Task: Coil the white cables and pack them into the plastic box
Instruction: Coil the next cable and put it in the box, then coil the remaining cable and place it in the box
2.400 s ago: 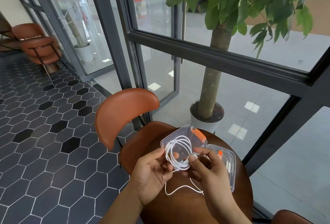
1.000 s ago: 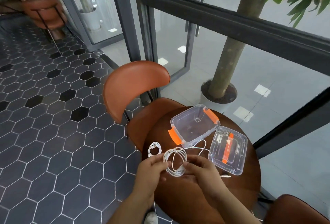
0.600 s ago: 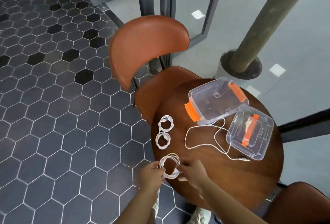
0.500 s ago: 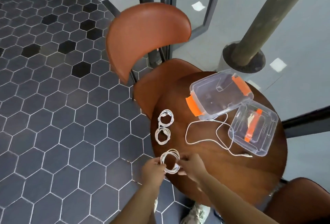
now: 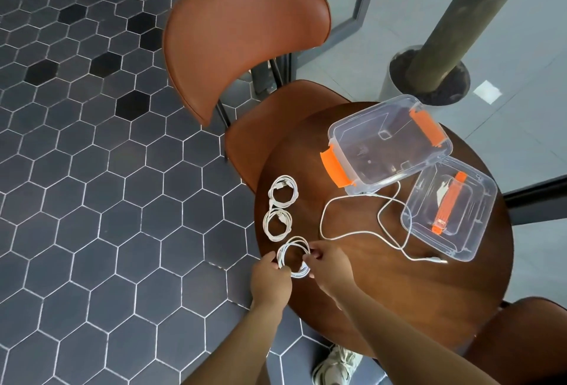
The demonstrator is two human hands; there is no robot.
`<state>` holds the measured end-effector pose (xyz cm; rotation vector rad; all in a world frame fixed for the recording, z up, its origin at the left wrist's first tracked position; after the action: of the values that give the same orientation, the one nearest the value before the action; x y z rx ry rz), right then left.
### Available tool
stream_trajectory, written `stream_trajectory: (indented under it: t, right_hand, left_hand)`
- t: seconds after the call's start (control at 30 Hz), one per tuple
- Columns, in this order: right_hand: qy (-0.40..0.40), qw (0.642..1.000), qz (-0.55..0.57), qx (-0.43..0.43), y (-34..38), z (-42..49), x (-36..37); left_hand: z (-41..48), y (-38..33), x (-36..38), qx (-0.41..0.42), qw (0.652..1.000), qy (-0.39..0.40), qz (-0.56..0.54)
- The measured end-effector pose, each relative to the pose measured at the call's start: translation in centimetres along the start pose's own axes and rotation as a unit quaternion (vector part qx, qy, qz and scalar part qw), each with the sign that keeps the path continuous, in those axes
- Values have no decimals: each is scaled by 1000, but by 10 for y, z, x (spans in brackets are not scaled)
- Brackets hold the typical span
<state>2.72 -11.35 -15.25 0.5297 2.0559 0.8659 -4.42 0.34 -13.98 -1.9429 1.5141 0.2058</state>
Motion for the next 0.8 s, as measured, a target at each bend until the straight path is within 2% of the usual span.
stream_trajectory:
  t: [0.1, 0.27, 0.43, 0.6, 0.73, 0.8]
  right_hand:
    - [9, 1000, -6, -4, 0, 0, -1]
    - [-1, 1000, -3, -6, -2, 1, -3]
    - [4, 992, -115, -41, 3, 2, -1]
    - [-48, 992, -92, -65, -1, -7, -15]
    - [-107, 990, -69, -60, -20, -27, -42]
    - [-145, 988, -51, -28, -32, -39, -61]
  left_hand:
    - [-5, -2, -1, 22, 999, -16, 45]
    - [-9, -3, -5, 27, 999, -13, 41]
    - [-4, -5, -4, 124, 979, -70, 146]
    - [-2, -12, -5, 134, 980, -65, 131]
    - [-13, -16, -5, 179, 956, -100, 209]
    - [-22, -20, -4, 204, 943, -106, 239]
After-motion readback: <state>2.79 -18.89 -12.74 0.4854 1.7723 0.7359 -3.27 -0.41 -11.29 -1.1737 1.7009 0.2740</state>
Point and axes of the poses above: each hand's wrist, its own z-axis towards the middle knuckle, its own x-axis out of the palm, y = z × x, the point moved 2 cm from there along z, towards the middle knuckle, and after that the axes turned 15 degrees about -x, right-handed, at the moved point
